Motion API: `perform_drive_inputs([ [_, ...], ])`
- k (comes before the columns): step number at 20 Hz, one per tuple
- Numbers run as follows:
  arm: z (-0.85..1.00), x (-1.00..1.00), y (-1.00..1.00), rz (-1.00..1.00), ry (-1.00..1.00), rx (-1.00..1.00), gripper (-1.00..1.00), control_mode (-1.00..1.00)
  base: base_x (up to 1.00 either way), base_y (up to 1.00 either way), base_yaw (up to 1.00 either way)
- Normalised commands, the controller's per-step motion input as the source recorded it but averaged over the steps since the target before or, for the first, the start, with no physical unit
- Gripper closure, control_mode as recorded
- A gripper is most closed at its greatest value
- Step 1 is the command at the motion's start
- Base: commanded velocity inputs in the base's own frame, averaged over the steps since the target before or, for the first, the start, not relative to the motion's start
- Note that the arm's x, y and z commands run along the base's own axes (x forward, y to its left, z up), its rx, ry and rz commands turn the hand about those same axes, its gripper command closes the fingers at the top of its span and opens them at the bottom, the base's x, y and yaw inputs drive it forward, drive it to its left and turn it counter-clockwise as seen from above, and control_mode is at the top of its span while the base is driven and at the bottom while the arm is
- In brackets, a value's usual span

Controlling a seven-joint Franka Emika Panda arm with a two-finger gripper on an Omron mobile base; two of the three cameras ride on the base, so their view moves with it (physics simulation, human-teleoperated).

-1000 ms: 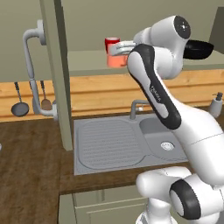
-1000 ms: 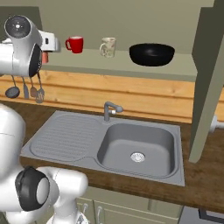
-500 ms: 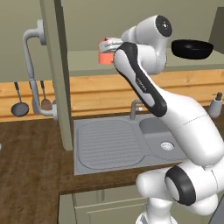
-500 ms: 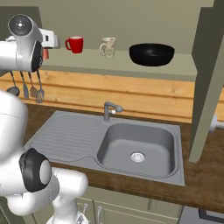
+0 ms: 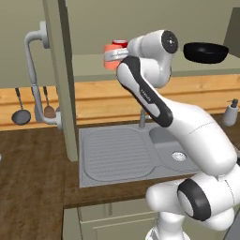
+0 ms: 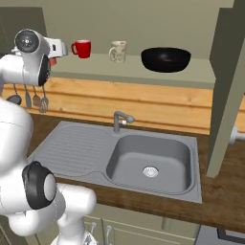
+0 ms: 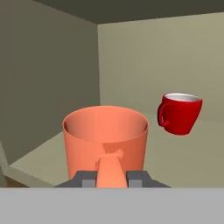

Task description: Gather all objects into one cabinet and sort the glasses and bowls to opposite sides.

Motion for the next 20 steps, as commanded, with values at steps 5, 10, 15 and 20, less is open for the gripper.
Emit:
perform_drive_inputs([
  [5, -0.13, 0.47, 0.10, 0.00, -0.01, 0.00, 1.00, -1.00, 0.00, 0.00, 0.00],
  [10, 0.00, 0.58, 0.08, 0.00, 0.00, 0.00, 1.00, -1.00, 0.00, 0.00, 0.00],
  [15, 0.00, 0.54, 0.14, 0.00, 0.00, 0.00, 1.00, -1.00, 0.00, 0.00, 0.00],
  [20, 0.00, 0.46, 0.21, 0.00, 0.00, 0.00, 1.00, -1.00, 0.00, 0.00, 0.00],
])
